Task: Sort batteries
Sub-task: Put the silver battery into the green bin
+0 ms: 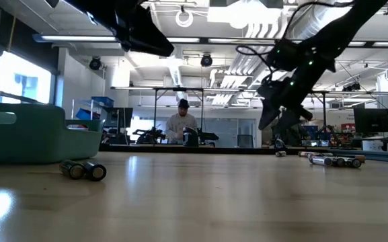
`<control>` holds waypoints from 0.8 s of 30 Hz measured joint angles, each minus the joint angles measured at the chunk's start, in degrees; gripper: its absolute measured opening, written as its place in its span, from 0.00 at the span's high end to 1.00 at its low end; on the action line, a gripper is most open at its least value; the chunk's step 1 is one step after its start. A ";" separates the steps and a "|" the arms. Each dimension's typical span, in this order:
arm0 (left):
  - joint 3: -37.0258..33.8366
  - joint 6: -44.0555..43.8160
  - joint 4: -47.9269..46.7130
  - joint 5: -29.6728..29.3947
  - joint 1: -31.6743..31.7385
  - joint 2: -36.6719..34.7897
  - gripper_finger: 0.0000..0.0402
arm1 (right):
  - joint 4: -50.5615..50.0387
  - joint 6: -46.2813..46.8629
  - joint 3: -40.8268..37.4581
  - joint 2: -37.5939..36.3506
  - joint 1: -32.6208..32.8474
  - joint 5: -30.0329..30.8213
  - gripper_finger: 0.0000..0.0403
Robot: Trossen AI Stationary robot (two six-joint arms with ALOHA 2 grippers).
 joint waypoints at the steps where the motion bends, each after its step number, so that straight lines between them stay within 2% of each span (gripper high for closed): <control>1: 0.00 -0.07 -0.50 0.10 0.00 0.38 0.64 | -0.36 0.06 1.14 1.55 -0.66 2.30 0.31; 5: -0.02 -0.09 -1.46 0.19 0.00 2.76 0.64 | -7.85 2.16 7.01 7.99 -1.96 11.95 0.31; 8: -0.04 -0.11 -1.56 0.34 0.00 4.61 0.64 | -14.01 3.14 12.06 12.85 -2.17 14.63 0.32; 16: -0.04 -0.32 -2.01 1.30 -0.56 6.88 0.65 | -22.09 3.79 19.65 23.45 -5.15 13.75 0.32; 20: -0.04 -0.27 -2.05 1.69 -1.17 6.88 0.65 | -21.70 3.51 20.01 24.12 -6.14 12.80 0.32; 24: -0.04 -0.25 -2.02 1.73 -1.38 6.88 0.65 | -21.13 0.14 20.01 24.03 -6.66 9.37 0.32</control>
